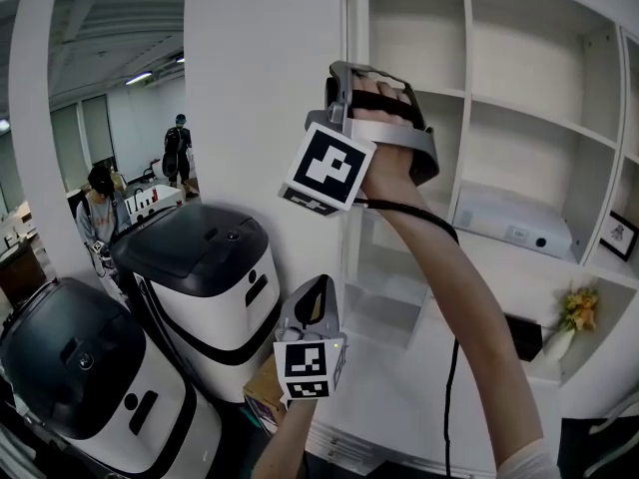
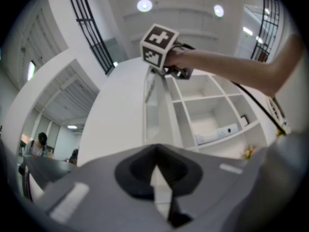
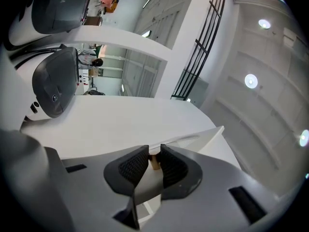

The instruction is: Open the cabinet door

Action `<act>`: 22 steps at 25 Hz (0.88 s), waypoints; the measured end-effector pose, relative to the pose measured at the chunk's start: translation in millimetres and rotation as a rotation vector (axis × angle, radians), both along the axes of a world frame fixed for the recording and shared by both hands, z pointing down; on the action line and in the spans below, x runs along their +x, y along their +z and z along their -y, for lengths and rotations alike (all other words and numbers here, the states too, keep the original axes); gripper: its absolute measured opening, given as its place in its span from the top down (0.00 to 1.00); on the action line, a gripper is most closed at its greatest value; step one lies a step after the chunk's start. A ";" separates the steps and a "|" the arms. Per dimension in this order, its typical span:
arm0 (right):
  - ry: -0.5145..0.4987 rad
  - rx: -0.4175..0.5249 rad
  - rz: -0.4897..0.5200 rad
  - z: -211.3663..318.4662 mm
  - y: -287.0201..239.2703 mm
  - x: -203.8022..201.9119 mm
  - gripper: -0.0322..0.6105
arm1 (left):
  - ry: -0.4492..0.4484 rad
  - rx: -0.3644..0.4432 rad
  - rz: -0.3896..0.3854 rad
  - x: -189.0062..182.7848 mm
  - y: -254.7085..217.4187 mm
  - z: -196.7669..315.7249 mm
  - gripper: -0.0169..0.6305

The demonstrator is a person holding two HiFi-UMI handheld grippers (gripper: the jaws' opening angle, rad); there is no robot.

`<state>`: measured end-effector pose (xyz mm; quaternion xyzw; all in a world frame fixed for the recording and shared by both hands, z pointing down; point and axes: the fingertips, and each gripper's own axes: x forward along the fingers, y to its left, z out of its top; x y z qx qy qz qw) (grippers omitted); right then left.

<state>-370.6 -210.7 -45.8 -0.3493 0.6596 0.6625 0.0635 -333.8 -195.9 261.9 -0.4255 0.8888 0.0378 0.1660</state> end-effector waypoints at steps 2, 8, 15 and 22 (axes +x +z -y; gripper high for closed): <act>0.021 0.004 -0.001 -7.8 -0.4 -6.1 0.83 | -0.009 0.001 0.006 -0.5 -2.2 -10.1 0.96; 0.069 0.026 -0.013 -29.5 1.9 -25.4 0.83 | -0.049 0.005 0.028 -10.5 -12.1 -45.6 0.96; 0.157 0.075 -0.036 -58.0 2.7 -56.7 0.83 | -0.069 0.000 0.049 -27.2 -17.2 -83.7 0.96; 0.144 0.122 -0.120 -96.4 11.6 -103.8 0.92 | -0.082 0.002 0.055 -52.6 -17.7 -112.4 0.96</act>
